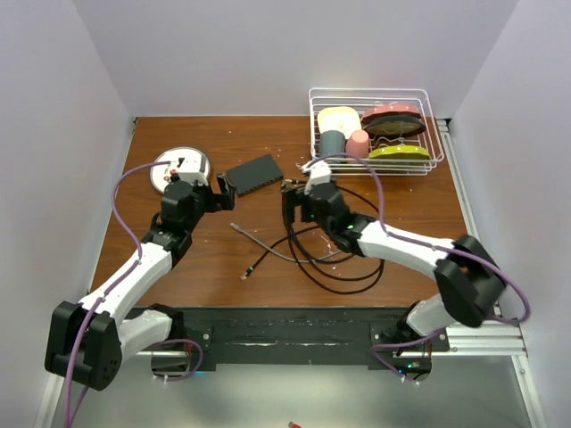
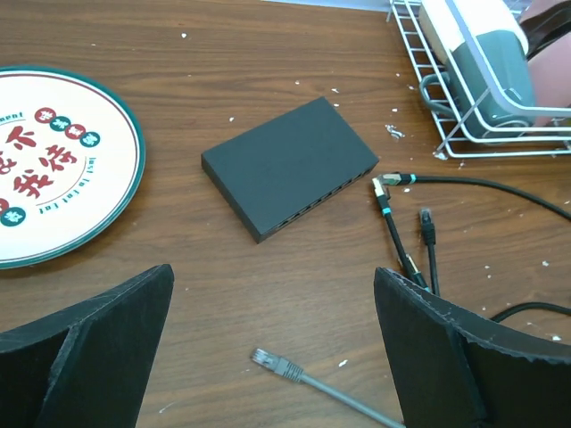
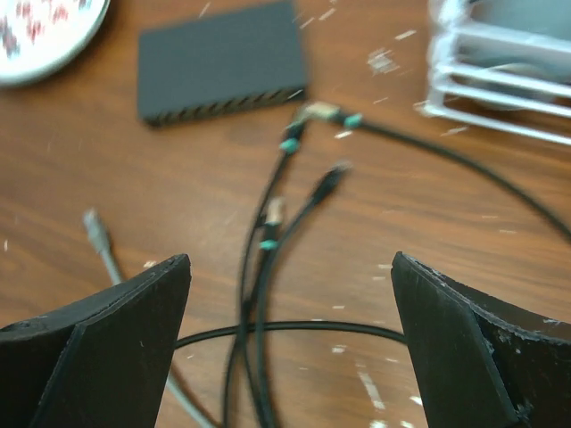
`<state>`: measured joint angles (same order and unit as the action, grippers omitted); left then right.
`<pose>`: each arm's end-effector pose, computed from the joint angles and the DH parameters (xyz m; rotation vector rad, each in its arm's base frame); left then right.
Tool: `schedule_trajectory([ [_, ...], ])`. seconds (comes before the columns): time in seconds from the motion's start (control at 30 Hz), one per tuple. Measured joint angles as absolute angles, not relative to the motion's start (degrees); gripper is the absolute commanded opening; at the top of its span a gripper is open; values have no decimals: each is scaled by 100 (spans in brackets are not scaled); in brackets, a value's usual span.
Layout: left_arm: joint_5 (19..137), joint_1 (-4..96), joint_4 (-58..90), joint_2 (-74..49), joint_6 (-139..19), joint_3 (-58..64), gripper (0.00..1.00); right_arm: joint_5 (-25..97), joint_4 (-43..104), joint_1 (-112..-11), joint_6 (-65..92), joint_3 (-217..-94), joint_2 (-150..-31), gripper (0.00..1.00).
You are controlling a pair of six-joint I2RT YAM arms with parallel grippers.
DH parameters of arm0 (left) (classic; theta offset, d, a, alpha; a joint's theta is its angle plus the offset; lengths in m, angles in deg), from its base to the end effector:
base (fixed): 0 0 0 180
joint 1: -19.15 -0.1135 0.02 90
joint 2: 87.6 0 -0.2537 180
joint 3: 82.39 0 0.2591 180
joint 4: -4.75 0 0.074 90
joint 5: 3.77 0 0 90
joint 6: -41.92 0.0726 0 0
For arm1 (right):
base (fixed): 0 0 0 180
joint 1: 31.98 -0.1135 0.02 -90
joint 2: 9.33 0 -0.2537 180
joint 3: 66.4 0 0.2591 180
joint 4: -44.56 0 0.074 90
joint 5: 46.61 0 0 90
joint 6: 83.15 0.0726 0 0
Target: Insert the plug into the switch port
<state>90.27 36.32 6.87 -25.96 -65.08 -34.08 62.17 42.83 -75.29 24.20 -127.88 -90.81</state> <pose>0.2812 -0.0815 0.2380 -0.0470 1.8537 -0.3520 0.2769 0.2289 0.2229 -0.2234 1.9355 0.3865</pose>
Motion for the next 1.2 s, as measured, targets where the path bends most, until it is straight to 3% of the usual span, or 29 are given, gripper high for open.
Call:
schedule_trajectory([
  [0.3,9315,3632,1037,-2405,-6967,-3135,100,6318,3741,-8030,2374,-14152,-10858,96],
  [0.37,9341,3632,1052,-2386,-7006,-3126,100,6434,3698,-8030,2391,-14412,-11172,89],
  [0.47,9368,3632,1074,-2368,-7015,-3126,100,6626,3562,-8027,2424,-14771,-11629,89],
  [0.67,9514,3632,1120,-2373,-7139,-3126,100,6785,3226,-7962,2485,-15461,-12383,60],
  [0.97,9588,3632,1139,-2519,-7257,-3164,100,6626,3125,-7494,2518,-15789,-12901,55],
  [1.0,9591,3632,1135,-2539,-7259,-3185,100,6621,3134,-7459,2514,-15796,-12930,44],
  [1.07,9593,3632,1135,-2543,-7262,-3216,100,6606,3149,-7418,2485,-15844,-13006,30],
  [1.2,9597,3632,1141,-2543,-7264,-3236,100,6565,3232,-7433,2431,-16093,-13216,20],
])
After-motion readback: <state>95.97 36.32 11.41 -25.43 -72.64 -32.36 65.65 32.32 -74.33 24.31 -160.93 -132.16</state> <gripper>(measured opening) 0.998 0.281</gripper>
